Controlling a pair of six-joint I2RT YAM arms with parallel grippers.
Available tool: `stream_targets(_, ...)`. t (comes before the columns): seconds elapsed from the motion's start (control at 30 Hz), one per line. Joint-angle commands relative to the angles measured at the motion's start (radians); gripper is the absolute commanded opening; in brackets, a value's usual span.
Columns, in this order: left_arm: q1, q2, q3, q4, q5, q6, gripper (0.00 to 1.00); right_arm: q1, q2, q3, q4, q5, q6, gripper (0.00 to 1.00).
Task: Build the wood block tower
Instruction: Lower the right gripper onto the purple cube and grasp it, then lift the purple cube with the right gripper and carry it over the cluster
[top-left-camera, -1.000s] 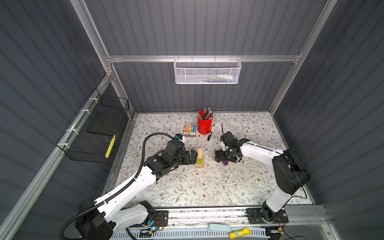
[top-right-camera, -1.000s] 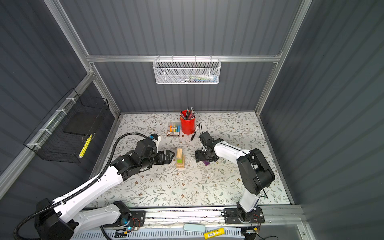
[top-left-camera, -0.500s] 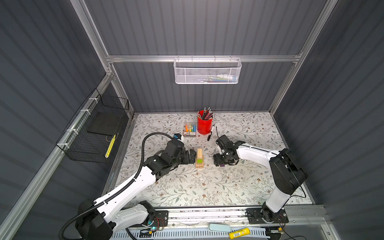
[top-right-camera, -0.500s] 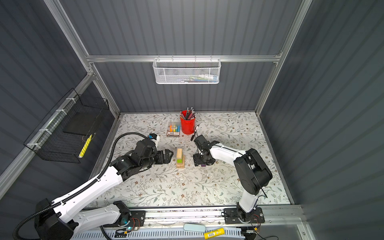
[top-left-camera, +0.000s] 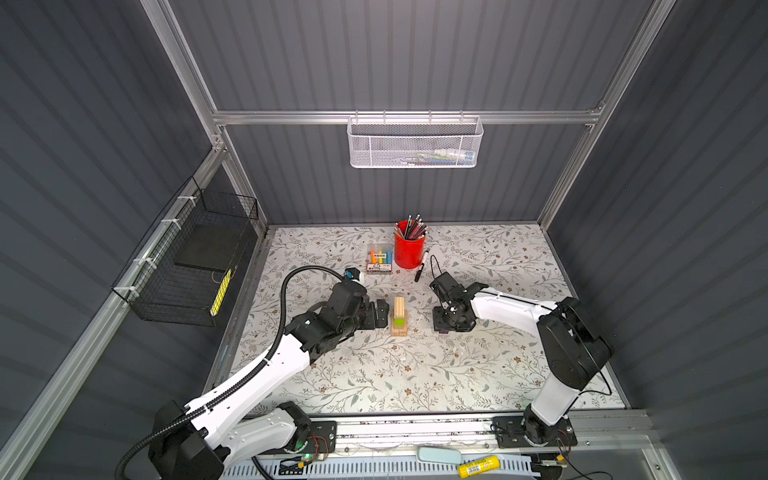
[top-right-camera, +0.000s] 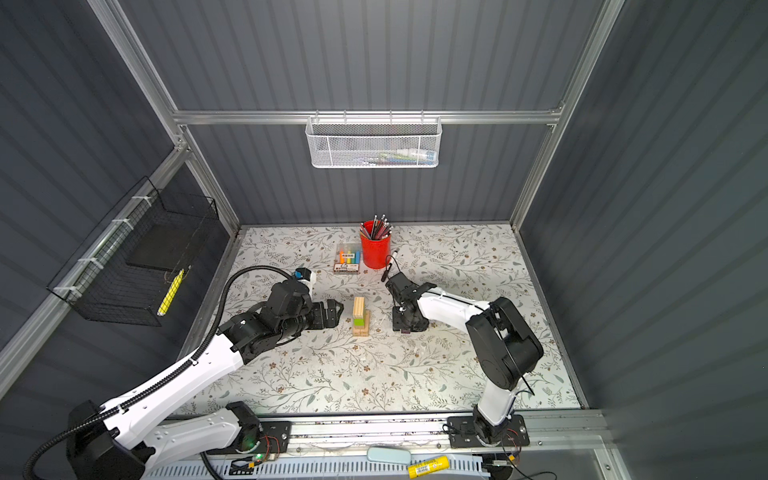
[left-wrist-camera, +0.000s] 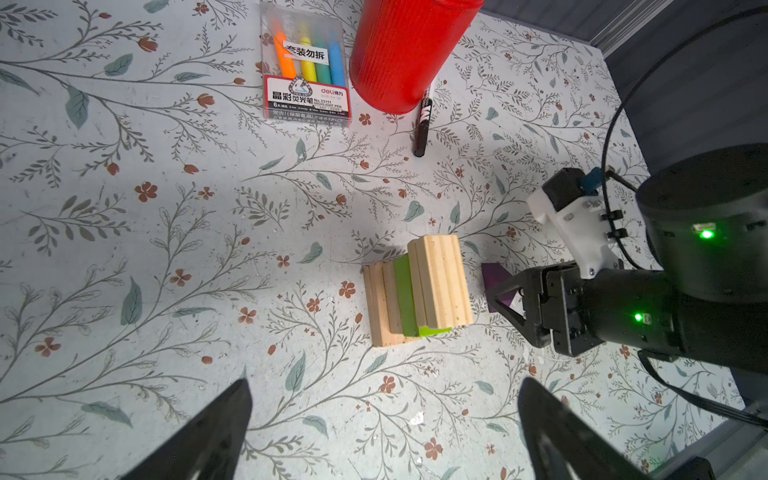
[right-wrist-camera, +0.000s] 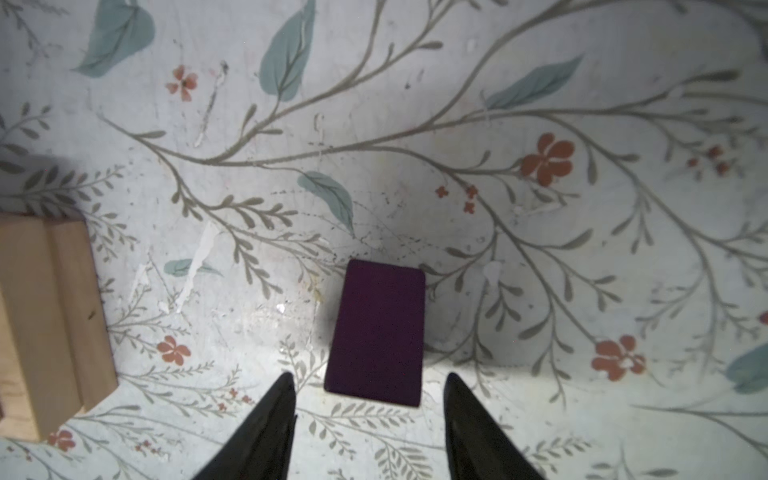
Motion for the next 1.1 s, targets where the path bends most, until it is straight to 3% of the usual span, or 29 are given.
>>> stream_targets(0.0, -0.006, -0.021, -0.008, -0.026, -0.021, -0.001, 1.0, 0.011, 0.037, 0.036, -0.03, 0.036, 0.076, 0.53)
stream_targets(0.6, -0.006, -0.026, -0.01, -0.035, -0.043, 0.006, 1.0, 0.011, 0.12, 0.056, -0.011, 0.084, 0.072, 0.38)
stream_targets(1.07, -0.004, -0.03, 0.003, -0.064, -0.081, -0.008, 1.0, 0.014, -0.008, 0.089, -0.096, 0.082, 0.058, 0.24)
